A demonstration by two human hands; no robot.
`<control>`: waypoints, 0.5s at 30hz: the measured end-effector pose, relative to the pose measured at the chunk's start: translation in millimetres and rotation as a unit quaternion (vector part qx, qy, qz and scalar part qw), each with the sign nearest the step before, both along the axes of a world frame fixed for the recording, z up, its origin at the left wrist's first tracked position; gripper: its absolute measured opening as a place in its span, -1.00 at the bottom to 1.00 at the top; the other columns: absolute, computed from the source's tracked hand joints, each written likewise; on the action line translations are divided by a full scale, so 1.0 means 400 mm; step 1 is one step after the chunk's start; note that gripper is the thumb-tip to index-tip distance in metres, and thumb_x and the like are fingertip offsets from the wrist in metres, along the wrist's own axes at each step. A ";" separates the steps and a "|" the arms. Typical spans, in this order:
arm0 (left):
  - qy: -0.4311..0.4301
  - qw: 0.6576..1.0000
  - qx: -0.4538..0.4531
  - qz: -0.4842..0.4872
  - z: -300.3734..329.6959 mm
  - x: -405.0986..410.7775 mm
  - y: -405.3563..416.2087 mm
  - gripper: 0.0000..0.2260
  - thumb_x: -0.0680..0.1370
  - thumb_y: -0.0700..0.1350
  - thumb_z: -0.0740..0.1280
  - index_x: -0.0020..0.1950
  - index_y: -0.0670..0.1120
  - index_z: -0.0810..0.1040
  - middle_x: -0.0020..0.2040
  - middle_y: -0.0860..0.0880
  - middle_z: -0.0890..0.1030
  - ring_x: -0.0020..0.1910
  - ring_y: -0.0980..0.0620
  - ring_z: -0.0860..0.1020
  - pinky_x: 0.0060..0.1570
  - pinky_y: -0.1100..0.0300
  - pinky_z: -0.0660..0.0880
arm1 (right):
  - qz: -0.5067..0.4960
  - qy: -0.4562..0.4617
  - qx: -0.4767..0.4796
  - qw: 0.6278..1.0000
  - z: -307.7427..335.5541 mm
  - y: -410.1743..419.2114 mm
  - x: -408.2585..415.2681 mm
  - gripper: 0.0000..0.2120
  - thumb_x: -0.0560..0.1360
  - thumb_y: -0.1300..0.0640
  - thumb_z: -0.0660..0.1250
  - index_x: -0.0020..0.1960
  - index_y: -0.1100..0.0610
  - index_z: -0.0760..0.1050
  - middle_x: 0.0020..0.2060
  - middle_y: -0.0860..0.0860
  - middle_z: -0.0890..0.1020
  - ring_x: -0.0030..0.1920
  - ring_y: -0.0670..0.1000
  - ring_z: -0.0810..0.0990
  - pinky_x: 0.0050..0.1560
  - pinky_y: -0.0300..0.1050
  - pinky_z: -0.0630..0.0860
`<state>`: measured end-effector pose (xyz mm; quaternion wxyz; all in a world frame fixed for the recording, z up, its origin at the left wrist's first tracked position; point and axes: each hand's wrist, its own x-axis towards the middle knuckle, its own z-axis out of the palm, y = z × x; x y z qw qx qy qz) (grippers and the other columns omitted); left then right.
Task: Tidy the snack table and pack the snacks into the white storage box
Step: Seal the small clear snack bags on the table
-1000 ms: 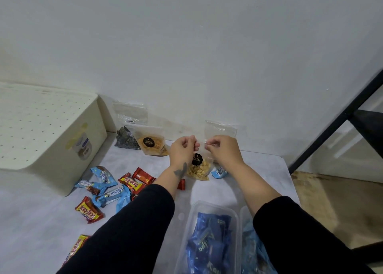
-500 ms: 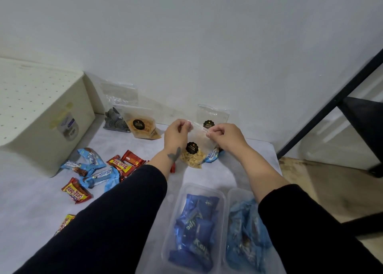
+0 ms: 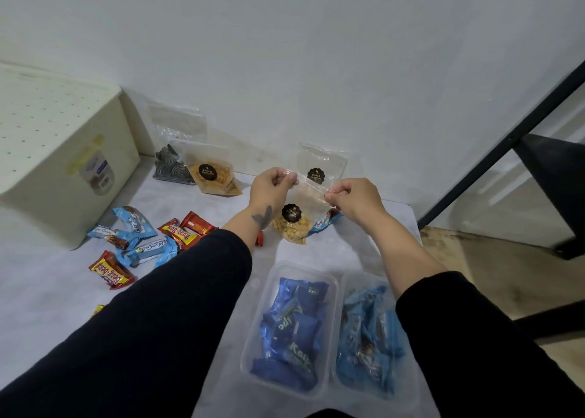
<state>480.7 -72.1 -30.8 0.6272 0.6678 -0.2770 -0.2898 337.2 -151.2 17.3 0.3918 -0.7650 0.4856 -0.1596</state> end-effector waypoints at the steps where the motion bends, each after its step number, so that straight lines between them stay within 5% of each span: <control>1: 0.006 1.000 -0.002 0.003 0.000 0.000 0.001 -0.84 0.56 -0.14 0.32 -0.22 -0.03 0.53 -0.23 0.02 0.62 -0.16 0.06 0.58 0.10 0.17 0.49 | 0.010 0.005 -0.002 1.000 -0.003 -0.002 0.000 -0.95 0.43 0.23 0.43 -0.11 0.19 0.64 -0.41 -0.10 0.50 -0.37 -0.17 0.44 -0.30 -0.30 0.36; 7: 0.013 1.000 -0.010 0.005 0.003 -0.006 0.000 -0.84 0.57 -0.16 0.31 -0.22 -0.04 0.53 -0.24 0.02 0.62 -0.18 0.09 0.58 0.11 0.17 0.50 | 0.014 -0.049 0.007 0.999 0.009 0.013 0.008 -0.97 0.41 0.21 0.42 -0.19 0.11 0.64 -0.27 -0.06 0.62 -0.18 -0.08 0.57 -0.06 -0.21 0.47; 15: 0.020 1.000 -0.004 0.002 0.003 -0.016 0.000 -0.91 0.57 -0.16 0.31 -0.09 -0.15 0.56 -0.23 0.02 0.62 -0.22 0.16 0.57 -0.07 0.34 0.48 | 0.016 0.008 -0.041 0.999 -0.012 0.014 0.022 -0.88 0.51 0.19 0.31 -0.04 0.19 0.61 -0.20 0.00 0.54 -0.11 -0.01 0.48 -0.06 -0.18 0.38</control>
